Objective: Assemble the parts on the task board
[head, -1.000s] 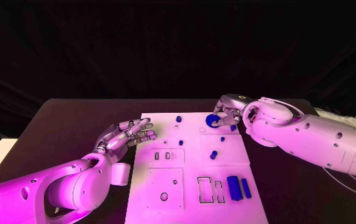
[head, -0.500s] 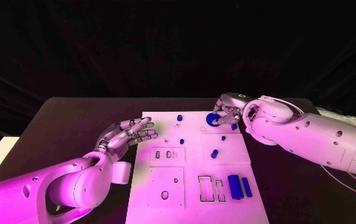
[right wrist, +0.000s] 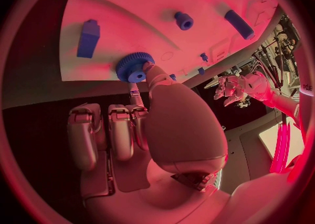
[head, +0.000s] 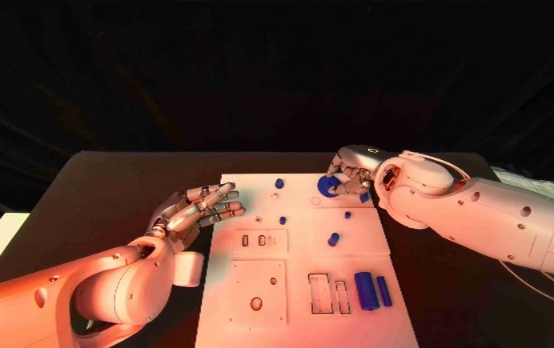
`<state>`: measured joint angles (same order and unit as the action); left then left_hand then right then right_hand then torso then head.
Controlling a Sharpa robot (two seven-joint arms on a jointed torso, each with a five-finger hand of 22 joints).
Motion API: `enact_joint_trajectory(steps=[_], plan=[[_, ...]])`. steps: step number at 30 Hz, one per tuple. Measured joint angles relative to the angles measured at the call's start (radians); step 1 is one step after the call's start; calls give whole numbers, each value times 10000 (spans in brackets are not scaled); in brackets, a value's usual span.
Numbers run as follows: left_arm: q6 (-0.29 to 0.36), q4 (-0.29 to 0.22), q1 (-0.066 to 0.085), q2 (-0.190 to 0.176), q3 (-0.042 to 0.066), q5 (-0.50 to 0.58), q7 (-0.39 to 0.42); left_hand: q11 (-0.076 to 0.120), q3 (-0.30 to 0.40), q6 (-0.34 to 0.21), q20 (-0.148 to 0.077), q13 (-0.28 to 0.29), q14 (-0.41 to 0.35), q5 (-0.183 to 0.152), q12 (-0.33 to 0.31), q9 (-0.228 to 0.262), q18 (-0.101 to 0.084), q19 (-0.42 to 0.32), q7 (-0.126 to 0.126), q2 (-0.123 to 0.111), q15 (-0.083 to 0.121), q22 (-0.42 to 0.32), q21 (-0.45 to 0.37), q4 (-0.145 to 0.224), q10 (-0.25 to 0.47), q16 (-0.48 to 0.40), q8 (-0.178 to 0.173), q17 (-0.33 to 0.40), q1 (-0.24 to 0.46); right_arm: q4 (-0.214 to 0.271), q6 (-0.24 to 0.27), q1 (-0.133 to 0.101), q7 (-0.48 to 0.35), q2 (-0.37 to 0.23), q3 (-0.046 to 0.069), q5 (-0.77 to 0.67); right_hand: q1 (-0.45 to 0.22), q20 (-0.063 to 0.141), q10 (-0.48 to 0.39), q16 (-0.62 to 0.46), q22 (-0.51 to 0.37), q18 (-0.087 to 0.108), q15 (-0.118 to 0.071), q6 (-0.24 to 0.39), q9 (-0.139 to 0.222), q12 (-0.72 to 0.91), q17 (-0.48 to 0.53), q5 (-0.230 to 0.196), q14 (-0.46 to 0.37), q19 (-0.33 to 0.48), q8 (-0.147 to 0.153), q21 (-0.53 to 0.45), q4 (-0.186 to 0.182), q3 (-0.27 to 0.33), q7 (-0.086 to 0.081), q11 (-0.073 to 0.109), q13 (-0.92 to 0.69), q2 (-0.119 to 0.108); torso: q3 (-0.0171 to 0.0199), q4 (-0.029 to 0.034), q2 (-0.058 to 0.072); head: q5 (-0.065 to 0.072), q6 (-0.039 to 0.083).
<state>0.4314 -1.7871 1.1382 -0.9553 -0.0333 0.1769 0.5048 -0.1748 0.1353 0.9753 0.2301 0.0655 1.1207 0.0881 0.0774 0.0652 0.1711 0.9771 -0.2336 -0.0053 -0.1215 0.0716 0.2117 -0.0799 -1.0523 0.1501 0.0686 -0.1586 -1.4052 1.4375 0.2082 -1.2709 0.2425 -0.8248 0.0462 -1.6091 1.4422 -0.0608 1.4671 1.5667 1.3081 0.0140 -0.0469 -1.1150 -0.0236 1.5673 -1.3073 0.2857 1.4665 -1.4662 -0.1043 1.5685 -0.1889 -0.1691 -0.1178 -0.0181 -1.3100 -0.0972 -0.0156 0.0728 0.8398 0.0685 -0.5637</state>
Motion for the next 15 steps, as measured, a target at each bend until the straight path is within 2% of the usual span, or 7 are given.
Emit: enact_joint_trajectory(steps=[6, 15], plan=[[0, -4, 0, 16, 0, 0, -9, -3, 44, 0, 0, 0, 0, 0, 0, 0, 0, 0, 0, 0, 0, 0, -47, 44, 3, 0, 0, 1, 0, 457, 284, 28, 3, -13, -14, -247, -83, 0, 0, 0, 0, 0, 0, 0, 0, 0, 1, -30, 0, 0, 0, 0, 4, -24, 0, 0, 0, 83, -9, 11, -3, 15, 27], [-4, -33, -2, 42, -1, 1, -17, -36, 151, -37, 0, 0, 0, 0, 0, 0, 0, 0, -36, 52, 0, -9, -47, 151, 35, -59, 0, -12, -53, 1346, 1027, 23, 23, -40, -7, -949, -159, -1, 0, 0, -1, 0, 1, 1, 0, 0, -8, 62, 0, 0, 6, 0, 160, -184, 0, -1, 0, 159, -39, 39, -3, 21, 65]])
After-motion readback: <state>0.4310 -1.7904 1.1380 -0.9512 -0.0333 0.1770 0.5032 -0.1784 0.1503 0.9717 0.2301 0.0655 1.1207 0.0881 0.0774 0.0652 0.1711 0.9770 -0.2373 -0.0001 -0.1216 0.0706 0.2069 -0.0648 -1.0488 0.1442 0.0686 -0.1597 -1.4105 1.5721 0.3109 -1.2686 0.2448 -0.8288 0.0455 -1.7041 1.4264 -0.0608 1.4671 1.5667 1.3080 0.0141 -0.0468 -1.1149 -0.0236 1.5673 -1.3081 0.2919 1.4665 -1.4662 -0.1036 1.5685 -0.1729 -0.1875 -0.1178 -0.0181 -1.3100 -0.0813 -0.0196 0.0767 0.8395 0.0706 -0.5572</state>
